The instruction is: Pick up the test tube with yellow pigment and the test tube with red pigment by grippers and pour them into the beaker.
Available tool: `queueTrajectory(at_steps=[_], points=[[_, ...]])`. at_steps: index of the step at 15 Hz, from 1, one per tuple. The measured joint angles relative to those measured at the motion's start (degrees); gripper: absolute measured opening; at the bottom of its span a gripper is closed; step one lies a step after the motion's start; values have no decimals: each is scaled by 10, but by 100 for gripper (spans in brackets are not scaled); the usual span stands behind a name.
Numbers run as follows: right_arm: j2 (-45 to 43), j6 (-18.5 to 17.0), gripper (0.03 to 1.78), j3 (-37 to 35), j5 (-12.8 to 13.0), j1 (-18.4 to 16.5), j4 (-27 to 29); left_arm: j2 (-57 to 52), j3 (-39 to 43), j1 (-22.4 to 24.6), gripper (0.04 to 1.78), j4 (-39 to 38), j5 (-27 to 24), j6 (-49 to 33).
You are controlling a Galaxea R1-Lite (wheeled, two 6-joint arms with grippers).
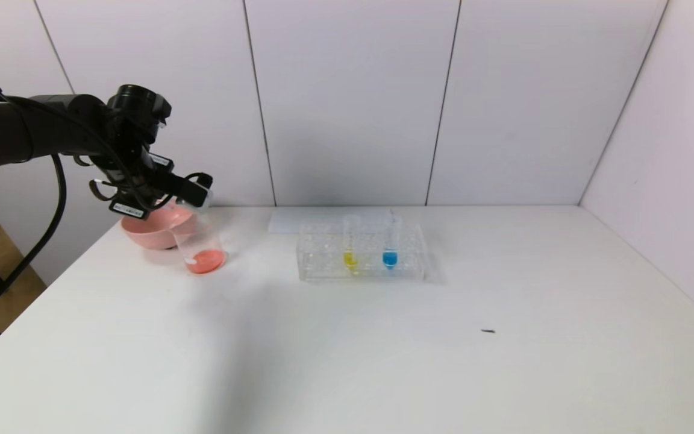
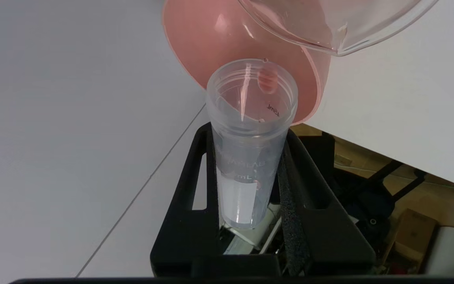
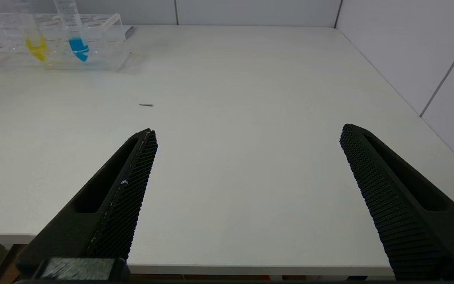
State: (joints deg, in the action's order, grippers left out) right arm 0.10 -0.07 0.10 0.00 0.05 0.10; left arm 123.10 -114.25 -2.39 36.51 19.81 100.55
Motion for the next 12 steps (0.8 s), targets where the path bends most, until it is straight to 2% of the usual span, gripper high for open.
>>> queueTrajectory(at_steps=[12], points=[[0,0,170,0,0,0,0,0,0,-6,45,-1,36,26]])
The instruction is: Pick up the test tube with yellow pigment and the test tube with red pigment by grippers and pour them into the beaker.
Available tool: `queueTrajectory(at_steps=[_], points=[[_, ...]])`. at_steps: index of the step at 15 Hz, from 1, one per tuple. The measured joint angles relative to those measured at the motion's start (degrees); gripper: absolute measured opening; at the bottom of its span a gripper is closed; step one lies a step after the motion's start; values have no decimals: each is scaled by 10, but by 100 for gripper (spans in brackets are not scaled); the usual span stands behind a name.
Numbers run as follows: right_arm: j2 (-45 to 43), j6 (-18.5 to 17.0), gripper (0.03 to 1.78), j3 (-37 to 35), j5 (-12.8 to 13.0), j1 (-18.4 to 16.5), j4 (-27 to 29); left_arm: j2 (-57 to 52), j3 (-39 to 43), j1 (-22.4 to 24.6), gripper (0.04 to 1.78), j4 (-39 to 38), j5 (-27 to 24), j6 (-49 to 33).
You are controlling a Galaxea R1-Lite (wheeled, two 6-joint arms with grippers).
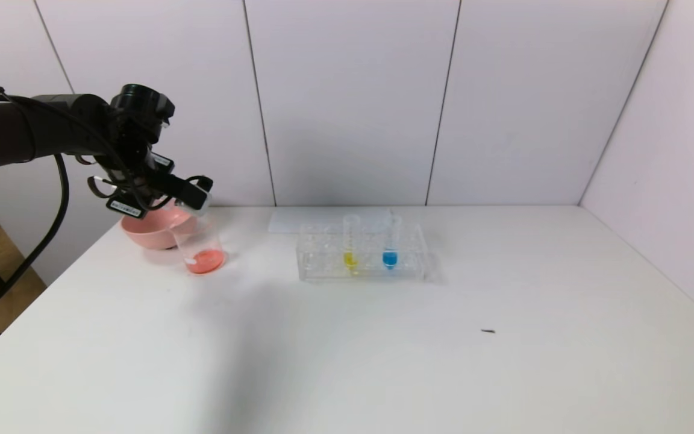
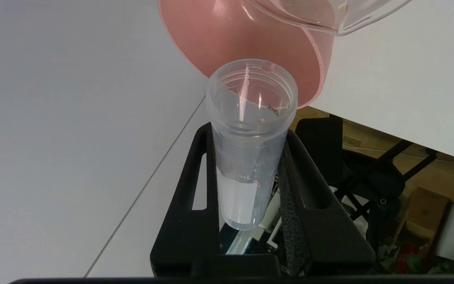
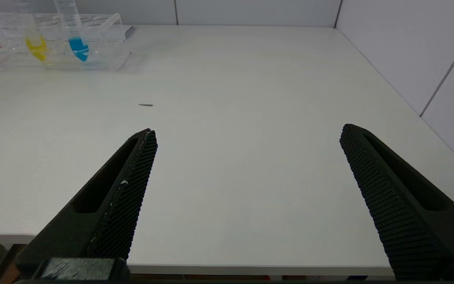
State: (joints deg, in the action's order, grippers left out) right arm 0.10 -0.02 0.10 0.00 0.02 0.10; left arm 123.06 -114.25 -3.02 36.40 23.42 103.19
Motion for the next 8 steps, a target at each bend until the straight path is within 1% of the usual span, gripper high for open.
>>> queueTrajectory(at_steps=[8], points=[[0,0,170,0,0,0,0,0,0,-2,45,-1,0,0]])
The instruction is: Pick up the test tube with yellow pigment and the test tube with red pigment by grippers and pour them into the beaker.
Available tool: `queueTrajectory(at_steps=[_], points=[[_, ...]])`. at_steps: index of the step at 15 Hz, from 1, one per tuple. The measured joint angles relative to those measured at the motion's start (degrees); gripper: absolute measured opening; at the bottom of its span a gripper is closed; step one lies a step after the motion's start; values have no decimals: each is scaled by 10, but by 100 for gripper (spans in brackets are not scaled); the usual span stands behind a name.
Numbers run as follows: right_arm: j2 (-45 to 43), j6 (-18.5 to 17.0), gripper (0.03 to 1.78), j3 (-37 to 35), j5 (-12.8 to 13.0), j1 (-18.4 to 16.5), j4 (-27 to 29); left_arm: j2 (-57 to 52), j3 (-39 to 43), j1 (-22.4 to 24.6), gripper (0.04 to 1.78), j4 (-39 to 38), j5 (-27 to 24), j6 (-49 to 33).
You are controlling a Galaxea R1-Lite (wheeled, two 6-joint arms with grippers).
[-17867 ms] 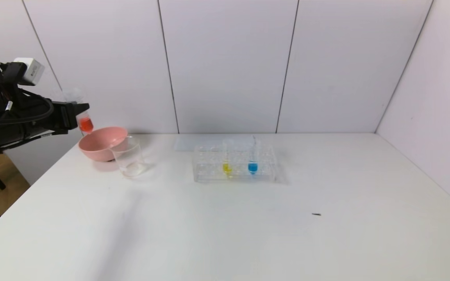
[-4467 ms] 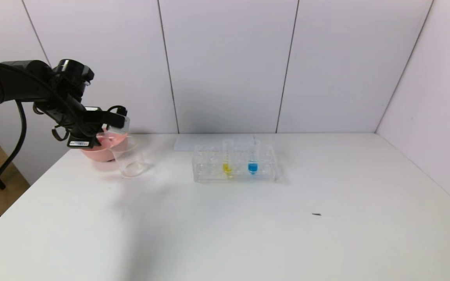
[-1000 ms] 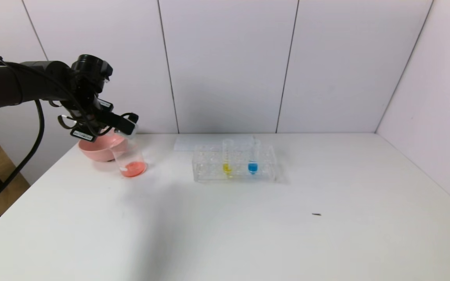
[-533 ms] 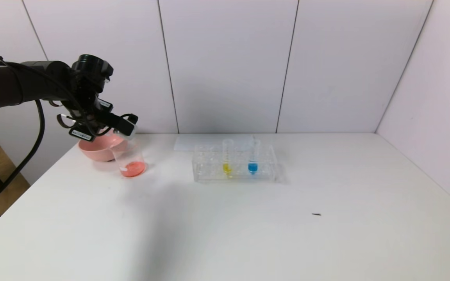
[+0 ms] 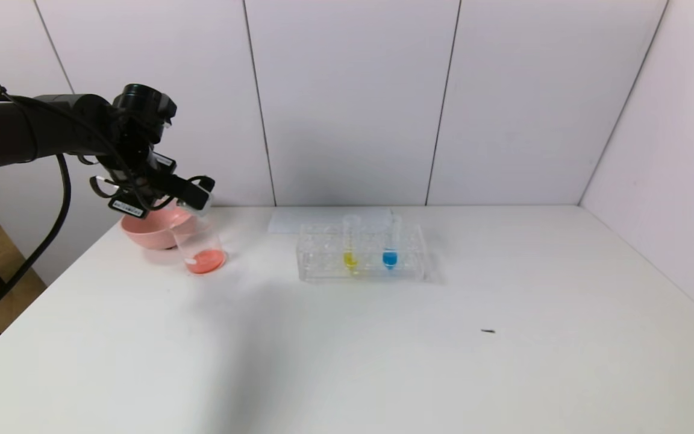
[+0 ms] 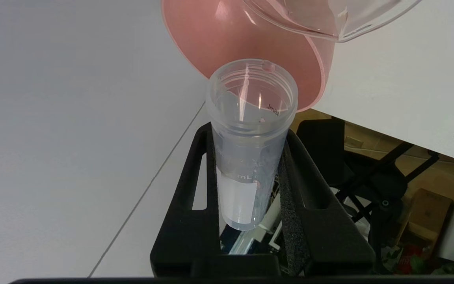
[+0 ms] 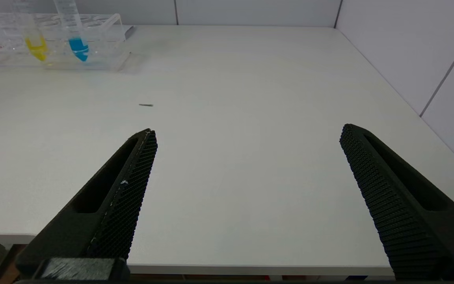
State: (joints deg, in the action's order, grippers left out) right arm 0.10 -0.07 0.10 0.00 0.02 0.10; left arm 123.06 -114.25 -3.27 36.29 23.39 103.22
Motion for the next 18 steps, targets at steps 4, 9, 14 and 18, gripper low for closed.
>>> queueTrajectory(at_steps=[4,9,14,18], points=[[0,0,170,0,0,0,0,0,0,0,45,-4,-2,-2],[0,0,170,0,0,0,0,-7,0,0,45,3,-9,-14],[0,0,170,0,0,0,0,-20,4,2,45,28,-49,-113],[0,0,170,0,0,1,0,-31,5,5,45,42,-122,-207]])
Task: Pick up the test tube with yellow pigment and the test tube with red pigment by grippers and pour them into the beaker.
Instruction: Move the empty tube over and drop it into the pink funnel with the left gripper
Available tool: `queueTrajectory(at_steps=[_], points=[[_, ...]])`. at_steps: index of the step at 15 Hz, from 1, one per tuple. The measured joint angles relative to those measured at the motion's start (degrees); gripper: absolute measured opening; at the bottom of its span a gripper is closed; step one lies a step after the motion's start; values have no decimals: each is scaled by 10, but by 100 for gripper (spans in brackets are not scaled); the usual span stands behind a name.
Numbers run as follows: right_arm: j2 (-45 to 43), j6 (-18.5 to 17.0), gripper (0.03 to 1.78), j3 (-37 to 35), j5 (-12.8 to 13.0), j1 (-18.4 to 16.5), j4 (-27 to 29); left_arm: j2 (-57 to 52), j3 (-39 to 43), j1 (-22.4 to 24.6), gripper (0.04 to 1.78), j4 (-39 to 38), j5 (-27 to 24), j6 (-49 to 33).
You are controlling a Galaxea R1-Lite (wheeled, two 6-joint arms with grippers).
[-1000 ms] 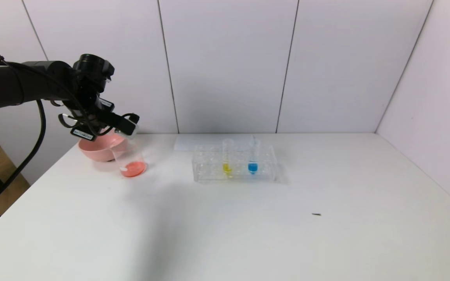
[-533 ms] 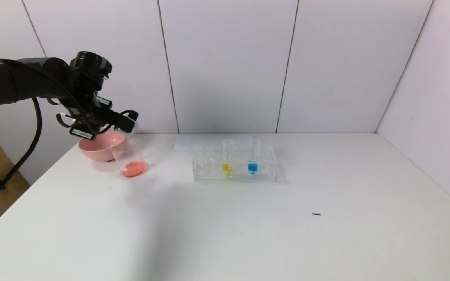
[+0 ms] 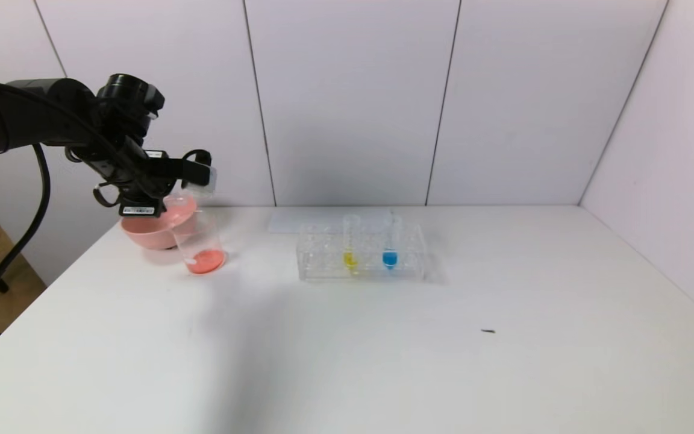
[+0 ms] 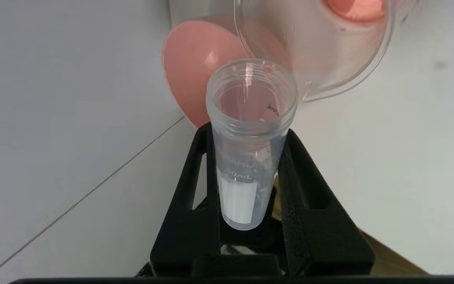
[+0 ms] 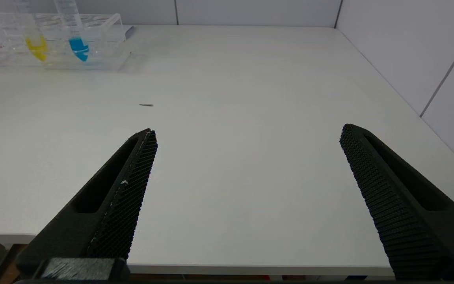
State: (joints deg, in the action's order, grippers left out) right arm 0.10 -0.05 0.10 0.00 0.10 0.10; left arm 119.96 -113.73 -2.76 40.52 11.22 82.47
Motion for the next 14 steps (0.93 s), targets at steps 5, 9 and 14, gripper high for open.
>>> queueTrajectory(at_steps=[5,9,14], points=[[0,0,170,0,0,-1,0,-7,2,14,45,2,-36,-53],[0,0,170,0,0,0,0,-15,9,22,45,2,-69,-95],[0,0,170,0,0,0,0,-30,33,43,45,-1,-117,-171]])
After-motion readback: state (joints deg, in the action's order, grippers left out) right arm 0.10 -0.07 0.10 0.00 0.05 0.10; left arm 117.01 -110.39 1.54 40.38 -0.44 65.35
